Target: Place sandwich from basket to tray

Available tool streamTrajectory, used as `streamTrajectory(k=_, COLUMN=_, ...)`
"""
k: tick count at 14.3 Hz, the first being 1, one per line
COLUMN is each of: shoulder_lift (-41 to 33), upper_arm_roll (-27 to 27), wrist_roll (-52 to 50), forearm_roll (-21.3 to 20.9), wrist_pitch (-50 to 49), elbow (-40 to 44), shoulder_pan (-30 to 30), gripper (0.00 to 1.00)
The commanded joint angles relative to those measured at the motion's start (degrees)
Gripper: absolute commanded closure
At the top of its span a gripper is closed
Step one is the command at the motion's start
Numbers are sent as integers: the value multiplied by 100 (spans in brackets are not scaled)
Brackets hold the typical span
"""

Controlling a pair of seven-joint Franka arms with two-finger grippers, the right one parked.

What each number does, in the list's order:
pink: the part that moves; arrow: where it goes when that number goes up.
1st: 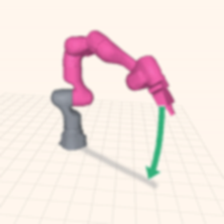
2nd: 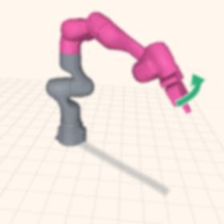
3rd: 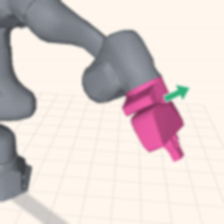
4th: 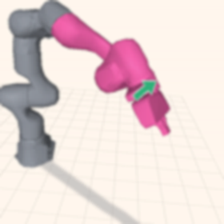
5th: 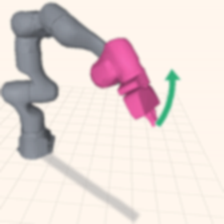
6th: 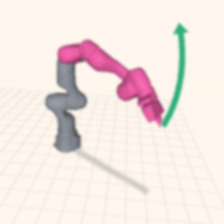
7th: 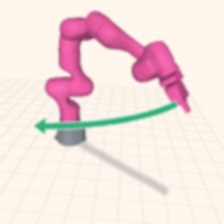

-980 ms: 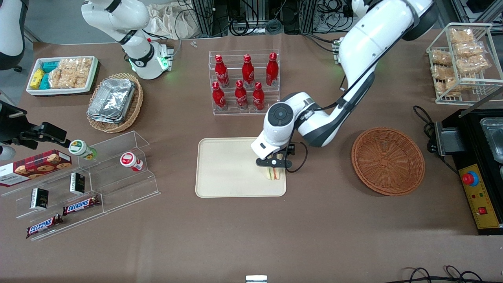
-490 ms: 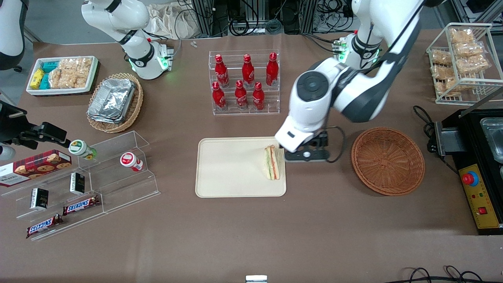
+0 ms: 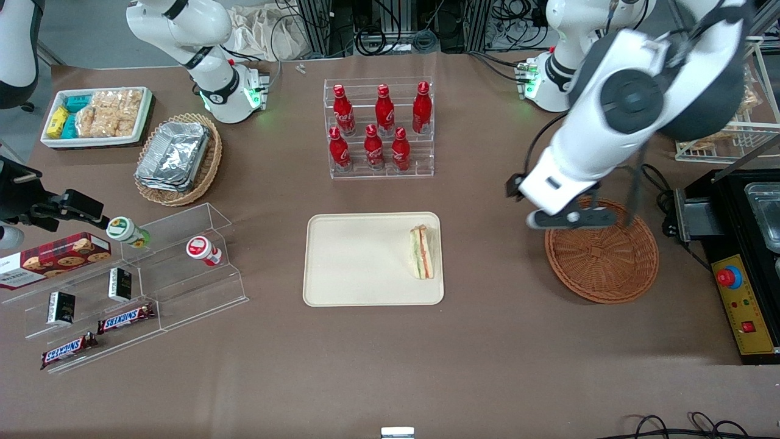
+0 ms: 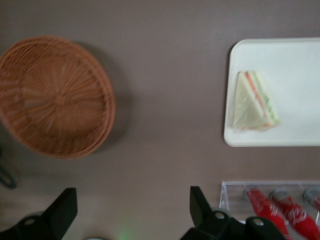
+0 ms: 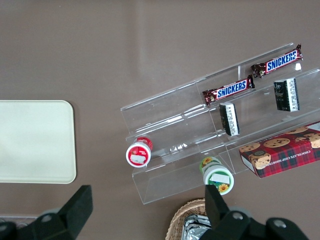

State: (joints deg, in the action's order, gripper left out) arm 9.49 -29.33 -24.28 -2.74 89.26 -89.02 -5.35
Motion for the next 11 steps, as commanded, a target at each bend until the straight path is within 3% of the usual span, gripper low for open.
streamTrajectory(k=1, shoulder_lift=-613, upper_arm_roll=1039, wrist_roll=563, forearm_roll=598, wrist_pitch=-277, elbow=-176, shoulder_pan=260, gripper=0)
streamTrajectory(k=3, shoulder_lift=-869, upper_arm_roll=1779, wrist_roll=871, forearm_roll=635, wrist_pitch=-479, elbow=-264, shoulder_pan=639, gripper=0)
streamTrajectory(k=5, shoulder_lift=-1185, upper_arm_roll=2184, wrist_roll=898, forearm_roll=643, wrist_pitch=-498, elbow=-492, shoulder_pan=737, gripper=0)
streamTrajectory(k=8, shoulder_lift=-1362, upper_arm_roll=2536, wrist_roll=951, forearm_roll=626, wrist_pitch=-454, elbow=-687, shoulder_pan=851, gripper=0)
streamTrajectory(k=11, shoulder_lift=-1248, upper_arm_roll=2529, wrist_roll=1021, forearm_roll=582, wrist_pitch=-515, elbow=-494, shoulder_pan=869, gripper=0)
